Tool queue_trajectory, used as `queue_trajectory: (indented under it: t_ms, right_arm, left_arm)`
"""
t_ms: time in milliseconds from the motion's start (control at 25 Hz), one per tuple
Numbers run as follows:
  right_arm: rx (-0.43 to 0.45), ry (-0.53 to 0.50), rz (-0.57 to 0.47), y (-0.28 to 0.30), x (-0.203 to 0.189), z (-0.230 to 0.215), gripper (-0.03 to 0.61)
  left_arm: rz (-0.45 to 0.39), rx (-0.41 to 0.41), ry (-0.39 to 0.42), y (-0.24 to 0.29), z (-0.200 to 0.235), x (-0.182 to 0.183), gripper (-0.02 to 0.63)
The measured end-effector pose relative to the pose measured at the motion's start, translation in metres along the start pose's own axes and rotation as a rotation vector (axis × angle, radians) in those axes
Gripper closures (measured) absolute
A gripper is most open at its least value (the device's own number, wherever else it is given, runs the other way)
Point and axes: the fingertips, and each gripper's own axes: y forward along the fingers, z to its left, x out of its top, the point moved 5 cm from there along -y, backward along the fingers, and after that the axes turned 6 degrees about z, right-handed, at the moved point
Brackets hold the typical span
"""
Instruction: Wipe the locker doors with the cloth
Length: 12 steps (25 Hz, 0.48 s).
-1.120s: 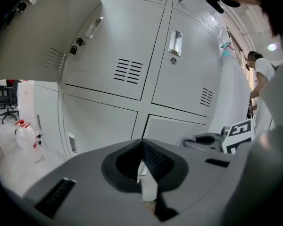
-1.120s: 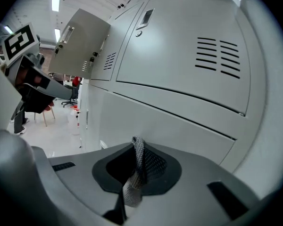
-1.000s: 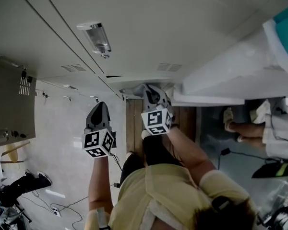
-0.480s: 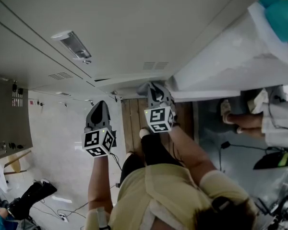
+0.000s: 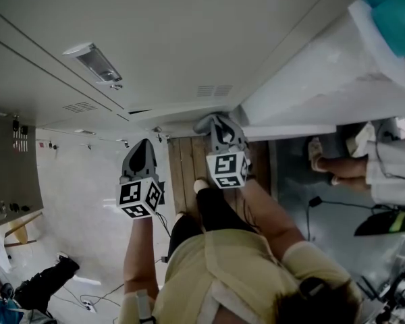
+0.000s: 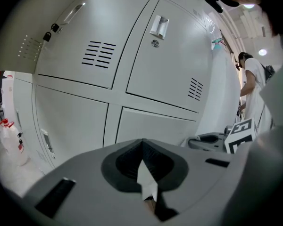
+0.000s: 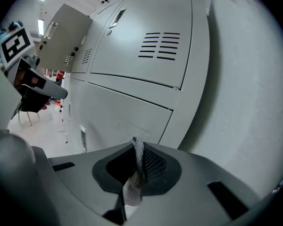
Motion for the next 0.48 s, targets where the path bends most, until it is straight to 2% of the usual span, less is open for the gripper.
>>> queue_trajectory:
  t_ms: [120, 320, 480]
  right_arm:
    - [0.037, -0.008, -0.029, -0.005, 0.004, 0.012, 0.560]
    - [0.147, -0.078, -0.027, -0.012, 0.020, 0.045, 0.560]
    - [0.214, -0.062, -0.087, -0.004, 0.023, 0.078, 0.560]
  left_arm:
    - [-0.001, 0.014, -0.012, -0.004, 0.006, -0.002, 0.627]
    - [-0.008, 0.059, -0.039, -0.019, 0.021, -0.007, 0.627]
    - [-0.019, 0.102, -0.062, -0.033, 0.034, -0.010, 0.627]
